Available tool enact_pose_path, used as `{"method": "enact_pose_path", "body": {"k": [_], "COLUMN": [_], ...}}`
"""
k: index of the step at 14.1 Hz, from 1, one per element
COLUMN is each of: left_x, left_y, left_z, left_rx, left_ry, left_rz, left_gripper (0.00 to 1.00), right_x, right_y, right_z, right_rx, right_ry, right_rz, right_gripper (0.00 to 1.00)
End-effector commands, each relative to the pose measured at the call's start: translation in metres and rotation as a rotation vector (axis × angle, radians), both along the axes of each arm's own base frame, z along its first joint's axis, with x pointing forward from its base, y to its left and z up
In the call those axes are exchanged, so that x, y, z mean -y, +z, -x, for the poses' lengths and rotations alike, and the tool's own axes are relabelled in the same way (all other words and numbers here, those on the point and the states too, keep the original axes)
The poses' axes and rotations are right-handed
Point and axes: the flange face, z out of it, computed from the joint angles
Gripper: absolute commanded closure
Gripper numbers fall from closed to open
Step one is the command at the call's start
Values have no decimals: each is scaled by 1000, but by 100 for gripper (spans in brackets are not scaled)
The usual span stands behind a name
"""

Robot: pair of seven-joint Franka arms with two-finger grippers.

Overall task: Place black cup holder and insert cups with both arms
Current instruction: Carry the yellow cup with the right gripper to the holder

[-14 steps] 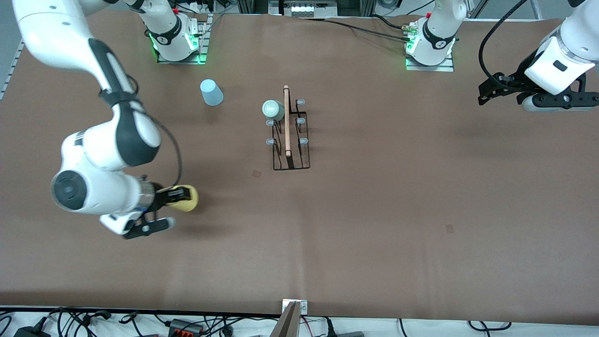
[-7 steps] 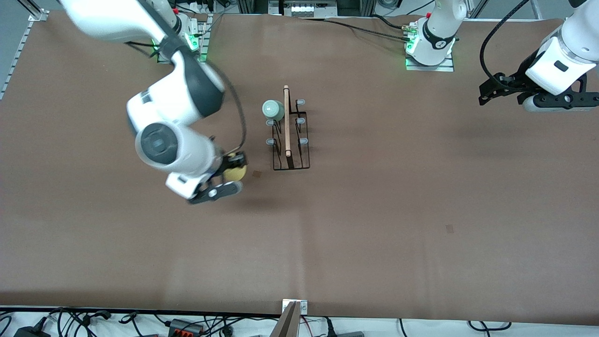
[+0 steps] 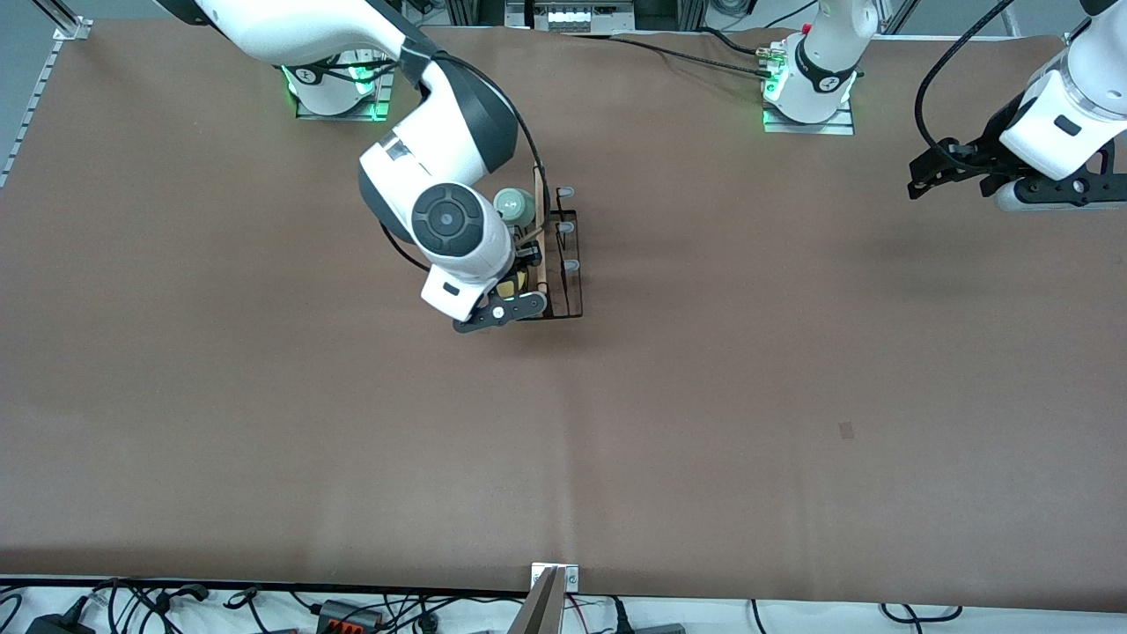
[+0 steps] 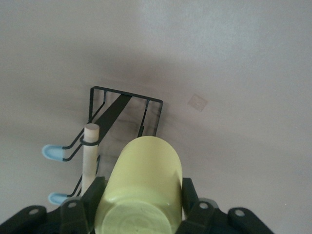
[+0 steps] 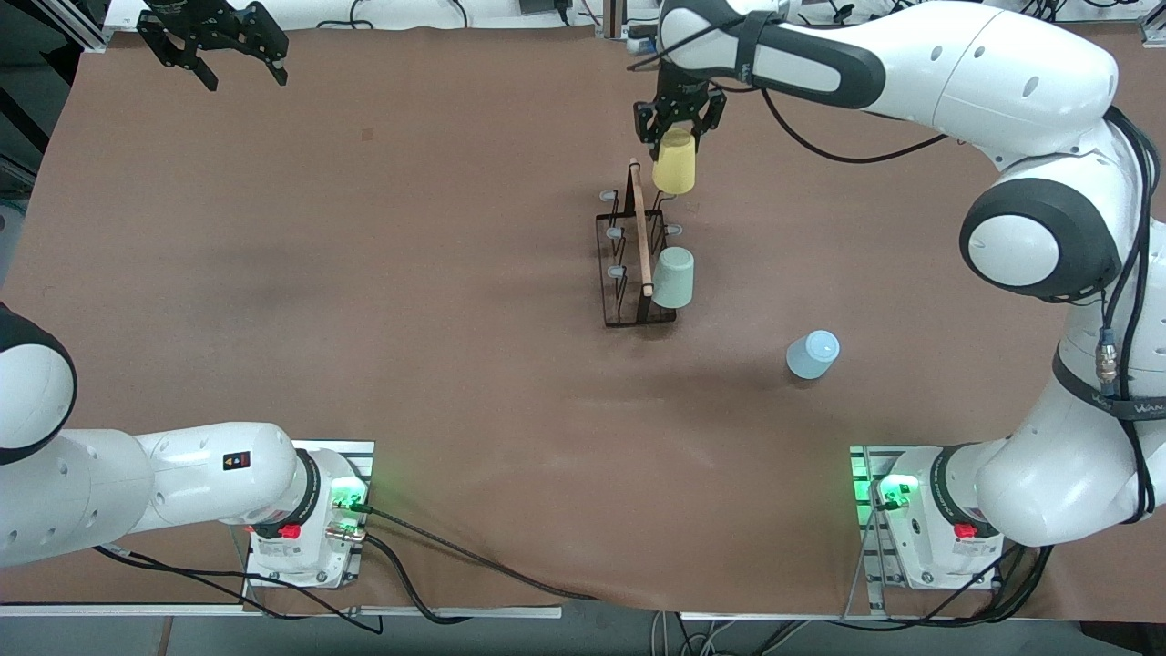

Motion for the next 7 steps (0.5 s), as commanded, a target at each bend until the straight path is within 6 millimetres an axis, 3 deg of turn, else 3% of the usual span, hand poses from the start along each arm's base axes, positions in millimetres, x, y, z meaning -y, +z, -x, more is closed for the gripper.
{"method": "enact_pose_path", "body": {"k": [1,7], "left_x": [3,2], "left_y": [3,2], "left_z": [1,3], "left_rx": [-5,-17], "left_ry": [-22,-23], "left_rz": [14,14], "left_gripper": [0,0], "right_x": [-2,-8], "right_y": [-10,-30], "right_z": [3,6], "right_rx": [-8,-12], "right_ry": [-12,1], "right_rz": [3,7], "right_gripper": [73,72]}}
